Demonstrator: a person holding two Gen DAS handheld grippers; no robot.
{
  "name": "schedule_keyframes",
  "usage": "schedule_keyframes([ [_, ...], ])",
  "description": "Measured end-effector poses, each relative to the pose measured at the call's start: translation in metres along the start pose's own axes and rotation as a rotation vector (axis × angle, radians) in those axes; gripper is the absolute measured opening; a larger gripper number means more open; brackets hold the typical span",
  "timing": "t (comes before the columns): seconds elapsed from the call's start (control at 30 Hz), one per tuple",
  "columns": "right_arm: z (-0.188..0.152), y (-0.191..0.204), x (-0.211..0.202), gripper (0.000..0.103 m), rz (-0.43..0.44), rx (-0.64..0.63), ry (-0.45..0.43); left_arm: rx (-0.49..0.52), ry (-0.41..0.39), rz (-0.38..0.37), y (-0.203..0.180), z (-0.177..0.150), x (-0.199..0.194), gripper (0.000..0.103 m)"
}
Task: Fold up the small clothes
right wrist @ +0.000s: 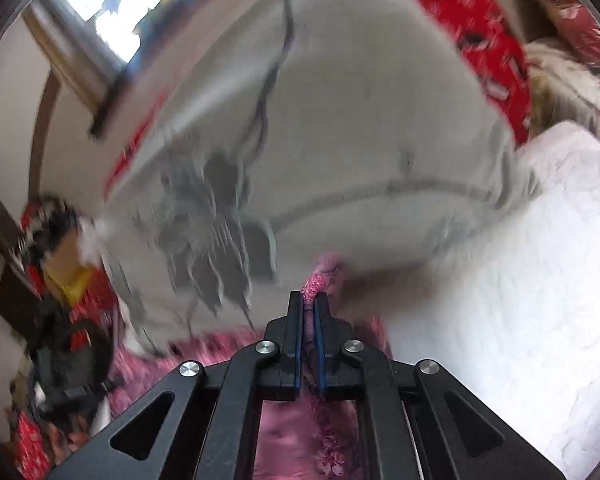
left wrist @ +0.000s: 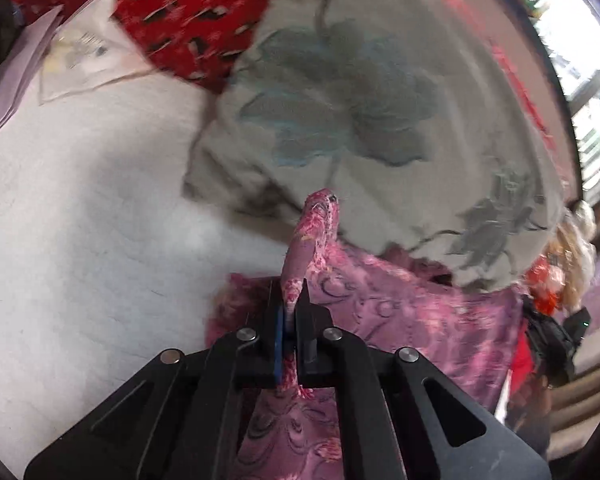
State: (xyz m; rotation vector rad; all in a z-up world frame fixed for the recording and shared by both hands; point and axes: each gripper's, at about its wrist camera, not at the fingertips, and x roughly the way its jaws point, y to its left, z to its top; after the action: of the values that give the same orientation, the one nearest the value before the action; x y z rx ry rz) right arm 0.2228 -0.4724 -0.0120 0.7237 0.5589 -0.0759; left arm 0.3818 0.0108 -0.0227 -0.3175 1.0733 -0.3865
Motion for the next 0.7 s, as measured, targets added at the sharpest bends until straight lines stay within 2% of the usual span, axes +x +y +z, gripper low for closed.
schedule_keyframes([
  [0.1, -0.005, -0.021, 0.017, 0.005, -0.095, 0.035, 0.052, -0.052, 0.026, 0.056, 0.018, -0.006, 0.019, 0.002],
  [0.2, -0.021, -0.042, 0.036, 0.005, -0.209, 0.073, 0.153, -0.120, 0.041, 0.025, 0.032, -0.011, 0.023, 0.003],
  [0.23, -0.024, -0.049, 0.037, 0.005, -0.216, 0.092, 0.183, -0.128, 0.038, 0.014, 0.033, -0.011, 0.019, 0.003],
  [0.27, -0.027, -0.053, 0.033, 0.011, -0.222, 0.110, 0.188, -0.132, 0.038, -0.005, 0.033, -0.011, 0.014, 0.003],
  [0.33, -0.031, -0.058, 0.012, 0.011, -0.157, 0.147, 0.147, -0.121, 0.019, -0.057, 0.029, -0.016, -0.007, 0.003],
  [0.4, -0.038, -0.059, -0.013, 0.019, -0.079, 0.166, 0.133, -0.071, -0.010, -0.100, 0.017, -0.031, -0.031, 0.008],
  [0.47, -0.055, -0.057, -0.034, 0.046, -0.039, 0.157, 0.135, -0.034, -0.014, -0.142, 0.005, -0.050, -0.044, 0.019],
  [0.5, -0.060, -0.060, -0.041, 0.050, -0.029, 0.157, 0.140, -0.018, -0.012, -0.152, 0.001, -0.060, -0.047, 0.025],
  [0.53, -0.073, -0.059, -0.047, 0.051, -0.012, 0.159, 0.166, 0.012, -0.003, -0.141, -0.008, -0.074, -0.047, 0.028],
  [0.6, -0.088, -0.058, -0.049, 0.051, -0.020, 0.143, 0.205, 0.068, 0.024, -0.080, -0.017, -0.093, -0.040, 0.029],
  [0.63, -0.097, -0.052, -0.047, 0.044, -0.038, 0.113, 0.227, 0.082, 0.052, -0.041, -0.019, -0.102, -0.033, 0.029],
  [0.67, -0.104, -0.043, -0.044, 0.010, -0.060, 0.064, 0.243, 0.084, 0.088, -0.003, -0.020, -0.111, -0.022, 0.029],
  [0.7, -0.106, -0.034, -0.049, 0.009, -0.084, 0.006, 0.229, 0.075, 0.105, 0.019, -0.018, -0.117, -0.018, 0.029],
])
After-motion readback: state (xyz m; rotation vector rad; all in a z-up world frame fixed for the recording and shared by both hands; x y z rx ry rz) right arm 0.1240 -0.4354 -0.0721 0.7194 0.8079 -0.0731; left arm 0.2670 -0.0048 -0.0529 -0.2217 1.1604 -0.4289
